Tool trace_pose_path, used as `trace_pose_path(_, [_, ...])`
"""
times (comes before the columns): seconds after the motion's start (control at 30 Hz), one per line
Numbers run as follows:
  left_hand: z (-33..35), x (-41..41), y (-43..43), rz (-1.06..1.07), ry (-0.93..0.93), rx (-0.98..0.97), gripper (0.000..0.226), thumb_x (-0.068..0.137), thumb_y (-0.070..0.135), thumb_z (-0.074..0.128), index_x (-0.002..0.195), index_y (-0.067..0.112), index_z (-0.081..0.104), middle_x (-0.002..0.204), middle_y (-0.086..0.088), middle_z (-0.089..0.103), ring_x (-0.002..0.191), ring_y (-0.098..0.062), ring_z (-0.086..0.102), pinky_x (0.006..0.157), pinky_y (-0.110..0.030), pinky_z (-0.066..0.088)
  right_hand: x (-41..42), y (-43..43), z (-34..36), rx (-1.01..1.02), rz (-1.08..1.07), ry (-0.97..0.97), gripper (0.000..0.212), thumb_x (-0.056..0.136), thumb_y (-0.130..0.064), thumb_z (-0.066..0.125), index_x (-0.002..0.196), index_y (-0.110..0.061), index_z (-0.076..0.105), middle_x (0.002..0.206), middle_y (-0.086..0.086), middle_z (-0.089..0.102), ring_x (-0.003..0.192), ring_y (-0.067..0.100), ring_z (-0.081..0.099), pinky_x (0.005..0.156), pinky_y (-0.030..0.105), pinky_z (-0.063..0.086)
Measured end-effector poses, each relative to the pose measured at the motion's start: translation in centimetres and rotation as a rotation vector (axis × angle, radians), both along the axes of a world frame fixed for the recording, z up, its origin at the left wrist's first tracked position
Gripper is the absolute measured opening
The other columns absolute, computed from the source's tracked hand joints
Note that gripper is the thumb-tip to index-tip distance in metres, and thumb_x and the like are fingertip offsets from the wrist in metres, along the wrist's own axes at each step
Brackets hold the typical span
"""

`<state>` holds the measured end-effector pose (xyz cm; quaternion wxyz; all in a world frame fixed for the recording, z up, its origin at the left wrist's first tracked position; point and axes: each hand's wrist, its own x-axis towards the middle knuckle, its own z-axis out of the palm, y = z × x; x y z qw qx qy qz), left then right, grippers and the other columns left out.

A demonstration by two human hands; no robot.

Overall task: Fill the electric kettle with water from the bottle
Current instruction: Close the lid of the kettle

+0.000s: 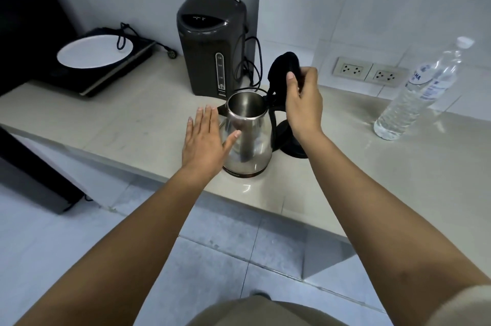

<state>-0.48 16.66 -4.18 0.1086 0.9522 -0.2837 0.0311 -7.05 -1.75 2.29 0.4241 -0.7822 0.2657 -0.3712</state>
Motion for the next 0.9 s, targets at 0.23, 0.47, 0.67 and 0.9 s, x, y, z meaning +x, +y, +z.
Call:
trace_pose_path(0.23, [-0.3, 0.1, 0.3, -0.016, 0.013, -0.007, 0.086, 0.092, 0.067, 0.013, 0.153, 0.012, -0.01, 0.161, -0.003, -0.014, 0.146, -0.014, -0.018, 0.12, -0.034, -0.01, 1.6, 3.1, -1.4, -0.446, 0.282, 0.156, 0.033, 0.098, -0.03, 0.049, 0.127, -0.014, 0.051, 0.141, 0.002, 0.051, 0.129, 0.02, 0.047, 0.104, 0.031, 0.039])
trace_pose_path(0.47, [-0.6, 0.2, 0.3, -0.024, 0.006, -0.008, 0.085, 0.093, 0.066, 0.015, 0.152, 0.012, -0.013, 0.161, -0.002, -0.015, 0.146, -0.013, -0.019, 0.119, -0.032, -0.011, 2.0, 2.9, -2.6, -0.617, 0.309, 0.241, 0.034, 0.097, -0.031, 0.052, 0.126, -0.015, 0.058, 0.147, 0.004, 0.046, 0.138, 0.028, 0.039, 0.115, 0.038, 0.03])
trace_pose_path(0.67, [-0.7, 0.2, 0.3, -0.027, 0.0, -0.03, 0.085, 0.094, 0.066, 0.018, 0.152, 0.012, -0.012, 0.161, -0.003, -0.013, 0.146, -0.013, -0.018, 0.118, -0.032, -0.011, 2.0, 3.1, -3.0, -0.733, 0.35, 0.372, 0.033, 0.096, -0.032, 0.053, 0.126, -0.019, 0.058, 0.149, 0.002, 0.043, 0.14, 0.034, 0.034, 0.11, 0.052, 0.032])
trace_pose_path(0.9, [-0.7, 0.1, 0.2, -0.028, 0.012, -0.032, 0.086, 0.093, 0.067, 0.017, 0.152, 0.012, -0.012, 0.161, -0.003, -0.014, 0.146, -0.013, -0.018, 0.119, -0.033, -0.01, 1.9, 2.8, -2.6, -0.824, 0.389, 0.486, 0.041, 0.098, -0.041, 0.045, 0.137, -0.028, 0.049, 0.157, -0.004, 0.028, 0.147, 0.028, 0.02, 0.116, 0.05, 0.02])
